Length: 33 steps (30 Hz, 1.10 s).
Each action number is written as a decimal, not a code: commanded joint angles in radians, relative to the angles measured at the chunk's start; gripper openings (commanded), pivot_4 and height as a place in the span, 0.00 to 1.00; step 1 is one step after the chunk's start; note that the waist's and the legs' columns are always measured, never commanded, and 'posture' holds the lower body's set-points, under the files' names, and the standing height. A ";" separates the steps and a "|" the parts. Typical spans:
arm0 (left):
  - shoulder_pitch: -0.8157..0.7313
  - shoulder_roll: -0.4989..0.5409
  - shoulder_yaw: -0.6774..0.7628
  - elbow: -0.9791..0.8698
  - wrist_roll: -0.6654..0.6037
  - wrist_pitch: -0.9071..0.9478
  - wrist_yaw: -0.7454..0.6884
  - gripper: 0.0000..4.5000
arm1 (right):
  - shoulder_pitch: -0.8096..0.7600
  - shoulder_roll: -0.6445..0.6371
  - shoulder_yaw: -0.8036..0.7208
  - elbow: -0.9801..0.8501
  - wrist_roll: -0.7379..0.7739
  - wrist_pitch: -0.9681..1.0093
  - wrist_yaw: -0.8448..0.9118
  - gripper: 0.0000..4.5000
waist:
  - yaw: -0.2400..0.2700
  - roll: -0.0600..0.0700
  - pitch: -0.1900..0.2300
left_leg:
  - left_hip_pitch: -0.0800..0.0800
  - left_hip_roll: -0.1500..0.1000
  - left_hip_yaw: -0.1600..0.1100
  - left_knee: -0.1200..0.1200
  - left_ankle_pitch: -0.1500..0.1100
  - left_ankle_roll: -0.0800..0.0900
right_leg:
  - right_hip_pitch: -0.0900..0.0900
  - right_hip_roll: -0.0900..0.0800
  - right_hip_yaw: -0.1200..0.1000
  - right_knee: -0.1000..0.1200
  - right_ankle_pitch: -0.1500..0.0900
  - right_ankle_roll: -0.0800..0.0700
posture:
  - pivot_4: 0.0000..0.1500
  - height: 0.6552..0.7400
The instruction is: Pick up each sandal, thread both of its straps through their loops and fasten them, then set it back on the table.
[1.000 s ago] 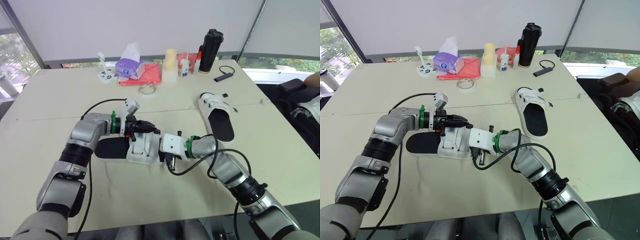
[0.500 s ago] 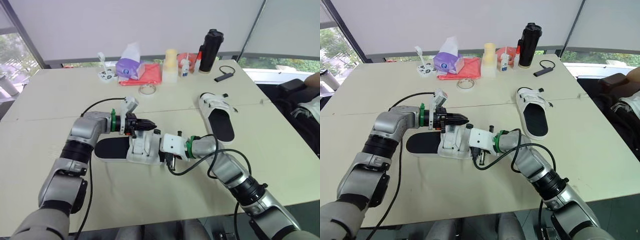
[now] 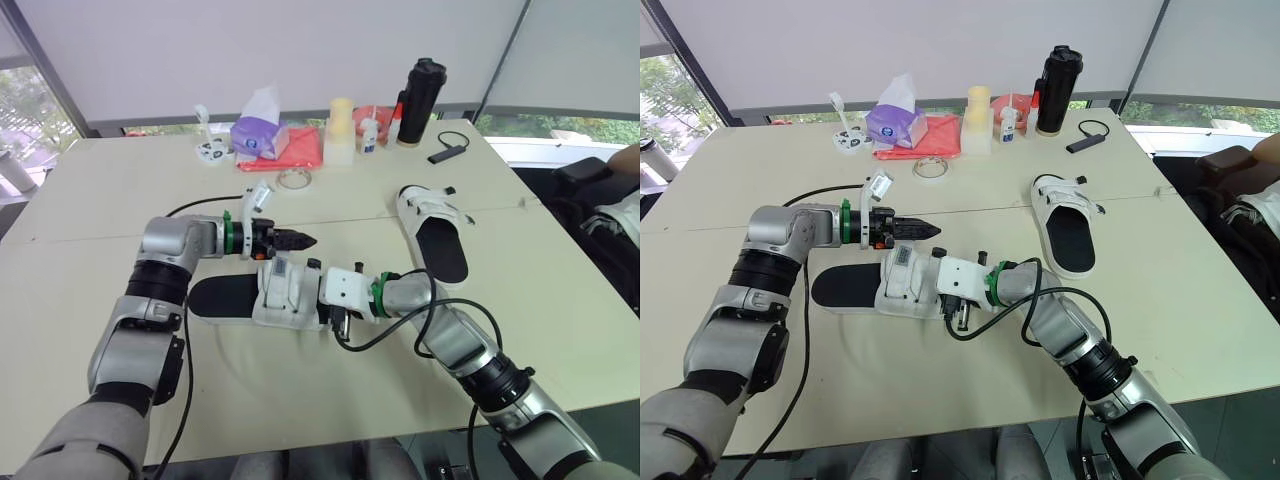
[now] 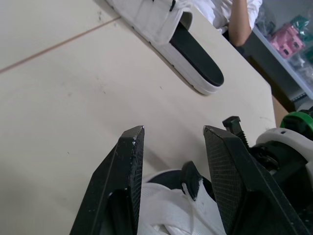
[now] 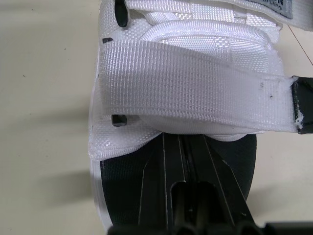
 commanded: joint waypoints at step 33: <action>0.030 0.037 -0.173 -0.113 0.059 -0.056 -0.138 0.01 | 0.026 -0.007 0.025 0.023 -0.014 0.026 0.004 0.00 | 0.000 0.000 0.000 | 0.000 0.000 0.000 0.000 0.000 0.000 | 0.000 0.000 0.000 0.000 0.000 0.000 | 1.00 1.00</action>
